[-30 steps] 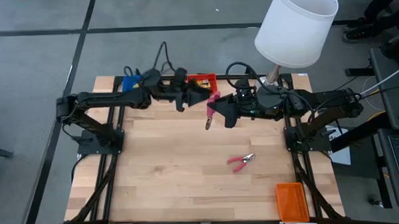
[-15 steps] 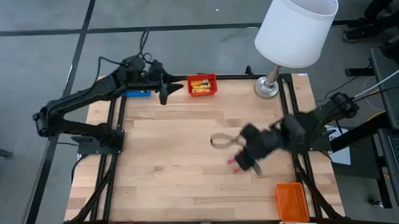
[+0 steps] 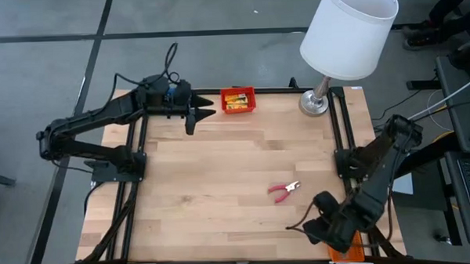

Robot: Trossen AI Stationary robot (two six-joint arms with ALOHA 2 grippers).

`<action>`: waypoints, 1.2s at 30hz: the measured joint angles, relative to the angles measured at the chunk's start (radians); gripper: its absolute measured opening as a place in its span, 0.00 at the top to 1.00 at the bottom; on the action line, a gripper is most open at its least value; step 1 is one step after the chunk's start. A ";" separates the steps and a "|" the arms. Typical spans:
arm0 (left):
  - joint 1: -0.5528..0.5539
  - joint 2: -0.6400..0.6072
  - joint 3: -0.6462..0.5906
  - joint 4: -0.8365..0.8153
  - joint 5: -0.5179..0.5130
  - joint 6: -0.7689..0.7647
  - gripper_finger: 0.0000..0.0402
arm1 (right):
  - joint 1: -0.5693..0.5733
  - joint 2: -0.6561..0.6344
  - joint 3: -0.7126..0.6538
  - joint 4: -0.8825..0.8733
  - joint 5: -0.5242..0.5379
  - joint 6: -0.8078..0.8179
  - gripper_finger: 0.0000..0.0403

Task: Pick & Place School Supplies
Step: Put the pink hole puncher into the orange bin

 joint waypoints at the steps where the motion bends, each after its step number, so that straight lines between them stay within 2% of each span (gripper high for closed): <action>1: -0.011 0.004 0.000 0.000 -0.013 -0.001 0.58 | 0.014 0.000 -0.025 0.028 0.016 0.053 0.90; 6: -0.048 0.014 0.000 0.000 -0.036 -0.024 0.58 | 0.060 0.000 -0.133 0.084 0.030 0.209 0.90; 17: -0.095 0.017 0.000 0.011 -0.105 -0.099 0.58 | 0.127 0.000 -0.235 0.104 0.000 0.211 0.90; 28: -0.108 0.017 0.000 0.011 -0.205 -0.151 0.58 | 0.230 -0.001 -0.256 0.114 -0.005 0.210 0.90; 36: -0.112 0.017 0.000 0.015 -0.256 -0.201 0.58 | 0.260 -0.004 -0.289 0.165 0.006 0.179 0.90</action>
